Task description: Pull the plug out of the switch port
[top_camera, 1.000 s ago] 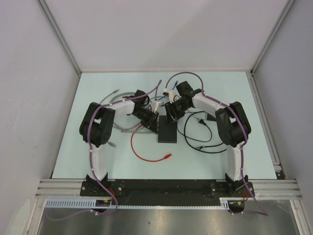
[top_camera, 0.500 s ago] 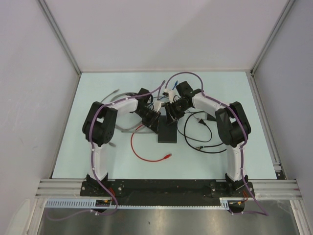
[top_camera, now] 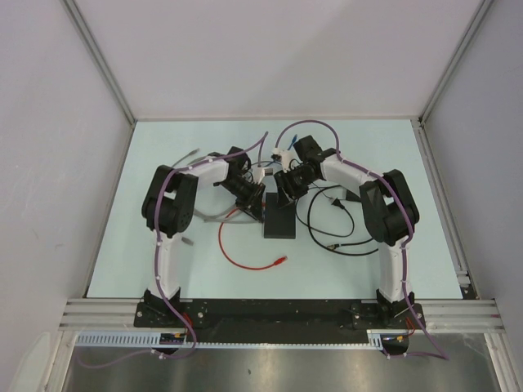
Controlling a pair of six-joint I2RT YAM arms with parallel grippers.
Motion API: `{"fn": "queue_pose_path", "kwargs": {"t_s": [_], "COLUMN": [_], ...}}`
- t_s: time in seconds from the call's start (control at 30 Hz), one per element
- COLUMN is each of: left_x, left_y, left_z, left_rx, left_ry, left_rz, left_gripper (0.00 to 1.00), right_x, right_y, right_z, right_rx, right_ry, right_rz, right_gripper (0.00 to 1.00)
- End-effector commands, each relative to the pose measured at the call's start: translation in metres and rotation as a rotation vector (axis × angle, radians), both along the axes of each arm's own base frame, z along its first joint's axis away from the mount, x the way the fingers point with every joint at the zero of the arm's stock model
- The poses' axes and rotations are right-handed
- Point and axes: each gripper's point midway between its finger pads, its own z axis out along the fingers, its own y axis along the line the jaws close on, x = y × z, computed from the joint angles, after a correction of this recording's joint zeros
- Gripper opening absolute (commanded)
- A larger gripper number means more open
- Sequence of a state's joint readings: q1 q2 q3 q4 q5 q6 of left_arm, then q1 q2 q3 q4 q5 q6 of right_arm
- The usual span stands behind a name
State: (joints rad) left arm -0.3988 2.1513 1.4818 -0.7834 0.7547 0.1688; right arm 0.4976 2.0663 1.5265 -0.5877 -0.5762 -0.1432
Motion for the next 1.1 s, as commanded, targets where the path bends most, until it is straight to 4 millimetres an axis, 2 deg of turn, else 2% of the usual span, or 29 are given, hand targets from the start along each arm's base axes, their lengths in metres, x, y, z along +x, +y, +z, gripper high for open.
{"fn": "queue_pose_path", "kwargs": {"t_s": [0.0, 0.13, 0.43, 0.57, 0.67, 0.8, 0.83, 0.9, 0.93, 1.03, 1.07], "left_x": [0.017, 0.028, 0.024, 0.022, 0.029, 0.034, 0.029, 0.021, 0.016, 0.005, 0.005], "left_y": [0.034, 0.047, 0.067, 0.072, 0.073, 0.052, 0.036, 0.025, 0.016, 0.017, 0.026], "left_z": [-0.042, -0.040, -0.044, -0.038, -0.027, 0.010, 0.027, 0.056, 0.078, 0.117, 0.128], "left_rx": [0.222, 0.314, 0.434, 0.457, 0.470, 0.320, 0.203, 0.082, -0.022, -0.128, -0.128], "left_ry": [-0.044, -0.082, -0.060, -0.054, -0.083, -0.102, -0.087, -0.065, -0.086, -0.114, -0.116], "left_rz": [0.043, 0.052, 0.013, -0.003, 0.001, -0.026, -0.051, -0.082, -0.119, -0.179, -0.173], "left_gripper": [0.00, 0.00, 0.00, 0.00, 0.00, 0.00, 0.00, 0.00, 0.00, 0.00, 0.00], "right_x": [-0.015, -0.015, -0.017, -0.018, -0.019, -0.020, -0.020, -0.019, -0.020, -0.019, -0.019], "right_y": [-0.024, -0.025, -0.024, -0.023, -0.023, -0.025, -0.025, -0.025, -0.026, -0.026, -0.026], "right_z": [-0.040, -0.040, -0.041, -0.041, -0.041, -0.041, -0.041, -0.040, -0.041, -0.039, -0.038], "right_rx": [-0.147, -0.149, -0.154, -0.155, -0.155, -0.157, -0.159, -0.158, -0.162, -0.160, -0.160], "right_ry": [0.045, 0.045, 0.041, 0.042, 0.042, 0.045, 0.044, 0.038, 0.040, 0.033, 0.030], "right_rz": [0.004, 0.005, 0.012, 0.017, 0.022, 0.022, 0.023, 0.023, 0.022, 0.021, 0.024], "right_gripper": [0.49, 0.49, 0.50, 0.50, 0.50, 0.50, 0.50, 0.50, 0.50, 0.50, 0.50]}}
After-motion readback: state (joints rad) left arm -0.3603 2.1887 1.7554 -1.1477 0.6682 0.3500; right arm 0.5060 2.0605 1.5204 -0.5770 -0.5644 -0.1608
